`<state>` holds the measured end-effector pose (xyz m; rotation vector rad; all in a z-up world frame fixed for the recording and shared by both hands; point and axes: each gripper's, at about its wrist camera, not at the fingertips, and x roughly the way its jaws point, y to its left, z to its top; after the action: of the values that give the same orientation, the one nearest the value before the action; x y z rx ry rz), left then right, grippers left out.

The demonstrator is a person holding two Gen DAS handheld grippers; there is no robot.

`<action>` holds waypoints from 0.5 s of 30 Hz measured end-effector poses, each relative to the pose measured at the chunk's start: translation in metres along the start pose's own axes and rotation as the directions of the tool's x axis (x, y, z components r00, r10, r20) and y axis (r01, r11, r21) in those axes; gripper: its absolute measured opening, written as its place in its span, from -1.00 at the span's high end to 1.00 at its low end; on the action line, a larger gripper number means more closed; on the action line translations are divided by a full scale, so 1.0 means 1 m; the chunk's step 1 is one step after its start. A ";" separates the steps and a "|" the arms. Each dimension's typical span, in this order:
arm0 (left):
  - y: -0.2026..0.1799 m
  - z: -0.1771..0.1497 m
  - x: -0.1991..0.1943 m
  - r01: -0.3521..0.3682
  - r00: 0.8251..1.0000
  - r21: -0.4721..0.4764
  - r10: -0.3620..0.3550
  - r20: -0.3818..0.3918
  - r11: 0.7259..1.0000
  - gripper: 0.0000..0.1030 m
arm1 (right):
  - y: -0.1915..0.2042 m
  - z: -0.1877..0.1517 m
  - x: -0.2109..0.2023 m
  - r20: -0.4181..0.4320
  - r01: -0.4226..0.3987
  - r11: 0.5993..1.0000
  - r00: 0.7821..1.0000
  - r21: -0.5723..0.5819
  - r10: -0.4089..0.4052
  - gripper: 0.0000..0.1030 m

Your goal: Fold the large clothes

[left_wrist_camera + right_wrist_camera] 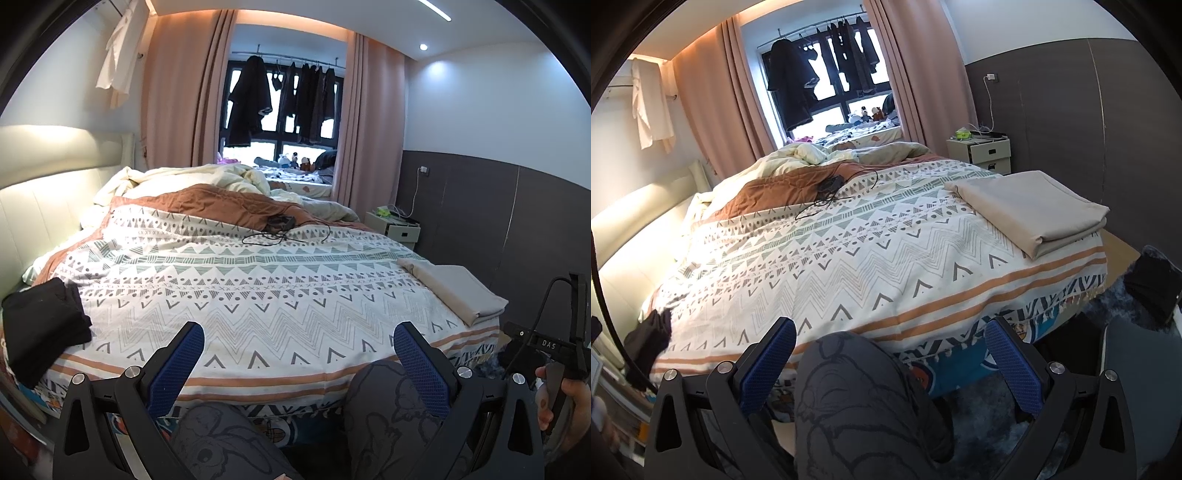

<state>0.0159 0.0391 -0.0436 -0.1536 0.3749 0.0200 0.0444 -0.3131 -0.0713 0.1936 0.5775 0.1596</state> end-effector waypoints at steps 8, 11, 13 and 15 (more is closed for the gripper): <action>-0.004 -0.001 -0.004 0.001 1.000 0.002 -0.001 -0.003 1.000 -0.99 | 0.000 -0.002 -0.002 -0.002 -0.001 1.000 1.000 0.004 0.001 -1.00; -0.005 -0.001 -0.005 0.005 1.000 0.005 -0.005 -0.001 1.000 -0.99 | 0.001 -0.005 -0.005 -0.005 0.003 1.000 1.000 0.009 -0.003 -1.00; -0.006 -0.002 -0.006 0.011 1.000 0.005 -0.011 0.001 1.000 -0.99 | 0.001 -0.006 -0.006 -0.005 0.005 1.000 1.000 0.013 -0.005 -1.00; -0.007 -0.002 -0.007 0.014 1.000 0.008 -0.015 0.001 1.000 -0.99 | 0.001 -0.006 -0.007 -0.003 0.004 1.000 1.000 0.014 -0.004 -1.00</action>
<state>0.0086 0.0314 -0.0421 -0.1486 0.3723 0.0043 0.0351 -0.3129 -0.0720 0.2056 0.5818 0.1523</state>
